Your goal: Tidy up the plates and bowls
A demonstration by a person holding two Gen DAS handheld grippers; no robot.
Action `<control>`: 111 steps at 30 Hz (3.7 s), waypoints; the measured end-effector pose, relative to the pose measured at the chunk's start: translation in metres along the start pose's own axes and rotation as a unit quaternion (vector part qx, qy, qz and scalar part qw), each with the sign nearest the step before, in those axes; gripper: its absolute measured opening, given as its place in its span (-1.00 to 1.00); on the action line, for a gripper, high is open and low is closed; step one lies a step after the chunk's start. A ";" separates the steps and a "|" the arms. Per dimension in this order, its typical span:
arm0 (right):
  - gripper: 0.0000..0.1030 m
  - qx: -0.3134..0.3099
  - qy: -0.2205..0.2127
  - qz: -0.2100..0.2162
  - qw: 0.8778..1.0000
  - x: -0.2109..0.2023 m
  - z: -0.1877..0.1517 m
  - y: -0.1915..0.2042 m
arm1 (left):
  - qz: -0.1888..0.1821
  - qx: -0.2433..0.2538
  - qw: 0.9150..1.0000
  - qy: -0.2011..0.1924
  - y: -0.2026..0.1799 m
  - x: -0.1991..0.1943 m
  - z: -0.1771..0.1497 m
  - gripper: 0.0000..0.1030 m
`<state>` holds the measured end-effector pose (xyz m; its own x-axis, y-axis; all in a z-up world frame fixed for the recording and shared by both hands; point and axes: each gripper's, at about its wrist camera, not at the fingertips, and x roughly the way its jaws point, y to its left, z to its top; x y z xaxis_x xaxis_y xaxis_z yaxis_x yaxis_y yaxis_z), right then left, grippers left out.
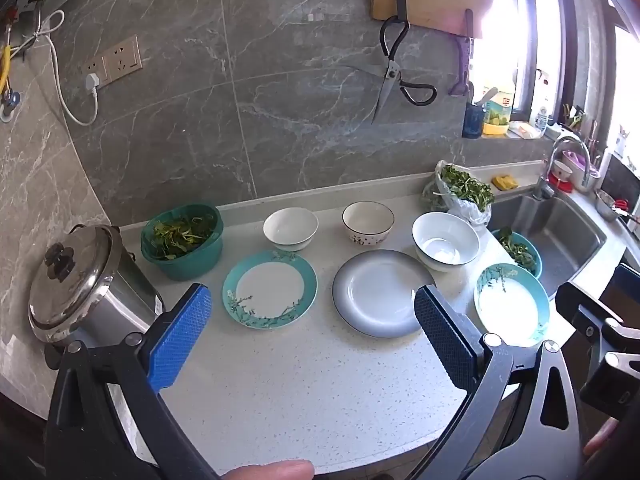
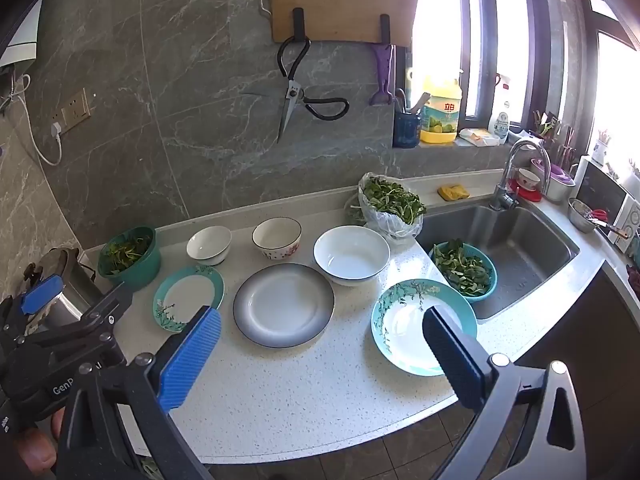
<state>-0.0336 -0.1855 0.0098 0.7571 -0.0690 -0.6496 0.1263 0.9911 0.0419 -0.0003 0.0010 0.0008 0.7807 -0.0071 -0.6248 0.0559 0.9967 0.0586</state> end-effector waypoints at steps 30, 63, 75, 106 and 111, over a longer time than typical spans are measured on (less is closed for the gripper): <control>1.00 0.001 0.007 -0.001 1.000 0.010 0.005 -0.003 | 0.000 0.001 1.000 0.010 -0.006 0.017 0.006 1.00; 1.00 -0.002 0.008 -0.001 1.000 0.015 0.004 -0.006 | -0.001 0.001 1.000 0.010 -0.005 0.020 0.004 1.00; 1.00 -0.002 0.008 -0.002 1.000 0.014 0.004 -0.007 | -0.001 0.001 1.000 0.011 -0.005 0.019 0.003 1.00; 1.00 0.091 0.118 0.157 0.976 0.080 -0.064 -0.071 | -0.172 -0.140 0.952 0.209 0.022 0.120 -0.131 0.97; 1.00 0.205 0.160 0.251 0.932 0.125 -0.093 -0.093 | -0.221 -0.086 0.948 0.211 0.020 0.152 -0.143 1.00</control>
<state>-0.0108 -0.2758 -0.1461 0.5646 0.4942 -0.6610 0.0914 0.7585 0.6452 0.0303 0.0315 -0.2042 0.3848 -0.4309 -0.8162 0.1895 0.9024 -0.3870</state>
